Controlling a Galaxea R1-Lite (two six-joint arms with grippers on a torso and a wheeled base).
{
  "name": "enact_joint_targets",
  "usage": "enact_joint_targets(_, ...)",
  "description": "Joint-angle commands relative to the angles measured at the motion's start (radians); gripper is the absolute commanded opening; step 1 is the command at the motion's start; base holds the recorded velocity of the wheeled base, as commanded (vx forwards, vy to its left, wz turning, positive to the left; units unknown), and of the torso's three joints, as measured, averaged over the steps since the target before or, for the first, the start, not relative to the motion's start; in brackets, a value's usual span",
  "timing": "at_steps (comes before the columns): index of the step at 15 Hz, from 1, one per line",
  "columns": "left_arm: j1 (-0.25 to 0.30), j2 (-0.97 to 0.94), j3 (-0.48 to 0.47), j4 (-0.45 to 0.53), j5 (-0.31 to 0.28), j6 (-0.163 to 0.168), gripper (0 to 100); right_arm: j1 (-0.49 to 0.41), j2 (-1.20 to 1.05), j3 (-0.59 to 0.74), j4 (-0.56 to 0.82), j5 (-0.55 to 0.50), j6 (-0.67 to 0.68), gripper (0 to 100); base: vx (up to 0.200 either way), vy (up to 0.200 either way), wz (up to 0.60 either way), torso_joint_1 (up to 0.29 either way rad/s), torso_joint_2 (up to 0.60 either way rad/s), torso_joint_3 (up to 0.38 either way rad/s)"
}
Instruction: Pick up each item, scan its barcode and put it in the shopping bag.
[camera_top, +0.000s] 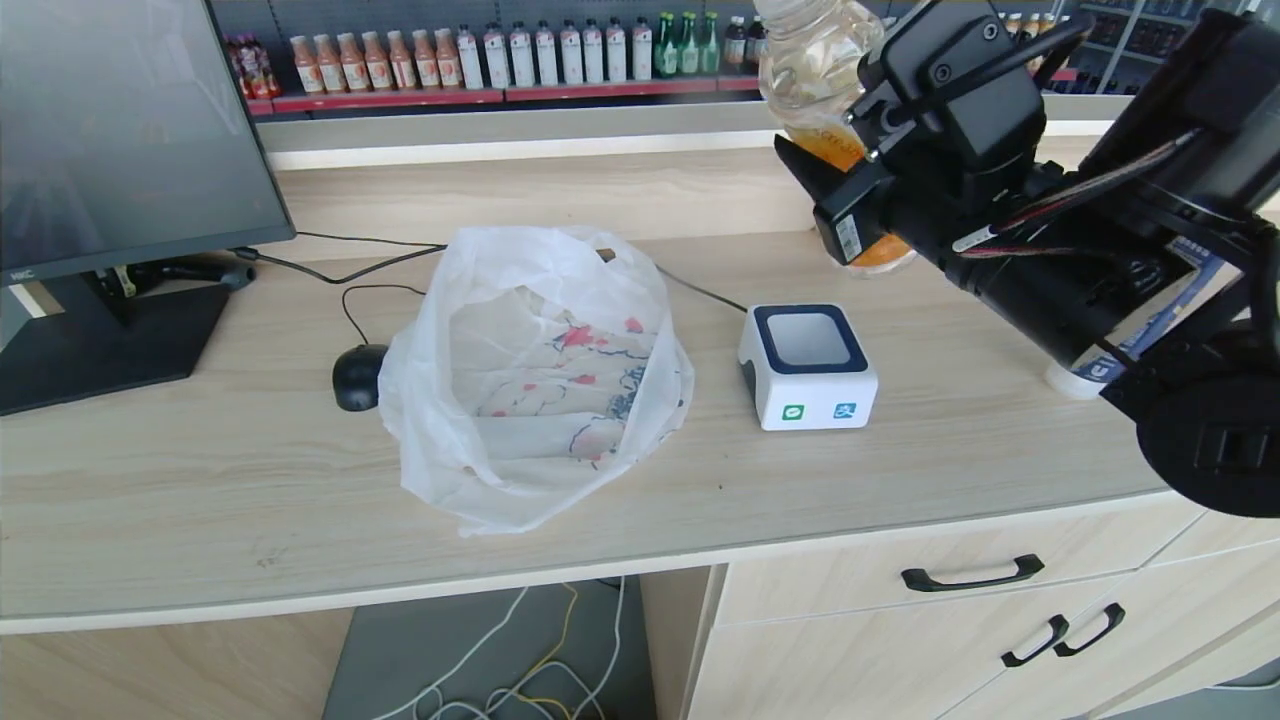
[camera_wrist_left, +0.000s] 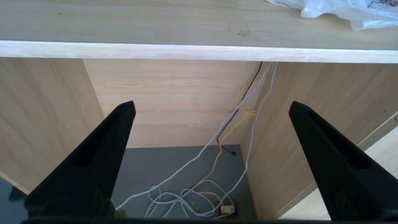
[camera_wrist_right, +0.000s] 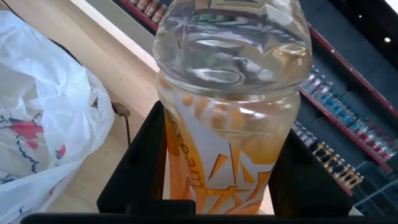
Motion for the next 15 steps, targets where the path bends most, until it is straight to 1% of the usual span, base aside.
enact_joint_targets(1, 0.000, 0.000, 0.000, 0.000, 0.000, 0.000, 100, 0.002, 0.026, 0.001, 0.000, 0.040, -0.030, 0, 0.000, 0.000, 0.00, 0.000, 0.00, 0.000)
enact_joint_targets(2, 0.000, 0.000, 0.000, 0.000, 0.000, 0.000, 100, 0.000, 0.034, 0.001, -0.001, 0.063, -0.044, 0, 0.000, 0.000, 0.00, 0.000, 0.00, 0.000)
enact_joint_targets(4, 0.000, 0.000, 0.000, 0.000, 0.000, 0.000, 100, -0.003, 0.040, 0.009, 0.000, 0.138, -0.148, 0, 0.000, 0.000, 0.00, 0.000, 0.00, 0.000)
enact_joint_targets(5, 0.000, 0.000, 0.000, 0.000, 0.000, 0.000, 100, -0.013, 0.041, 0.021, 0.003, 0.162, -0.176, 0, 0.000, 0.000, 0.00, 0.000, 0.00, 0.000)
enact_joint_targets(7, 0.000, 0.000, 0.000, 0.000, 0.000, 0.000, 100, -0.020, 0.043, 0.029, 0.008, 0.185, -0.234, 0, 0.000, 0.000, 0.00, 0.000, 0.00, 0.000)
enact_joint_targets(9, 0.000, 0.000, 0.000, 0.000, 0.000, 0.000, 100, -0.020, 0.043, 0.056, 0.013, 0.230, -0.260, 0, 0.000, 0.000, 0.00, 0.000, 0.00, 0.000)
enact_joint_targets(11, 0.000, 0.000, 0.000, 0.000, 0.000, 0.000, 100, -0.030, 0.043, 0.089, 0.011, 0.251, -0.291, 0, 0.000, 0.000, 0.00, 0.000, 0.00, 0.000)
enact_joint_targets(15, 0.000, 0.000, 0.000, 0.000, 0.000, 0.000, 100, -0.038, 0.043, 0.149, 0.008, 0.262, -0.317, 0, 0.000, 0.000, 0.00, 0.000, 0.00, 0.000)
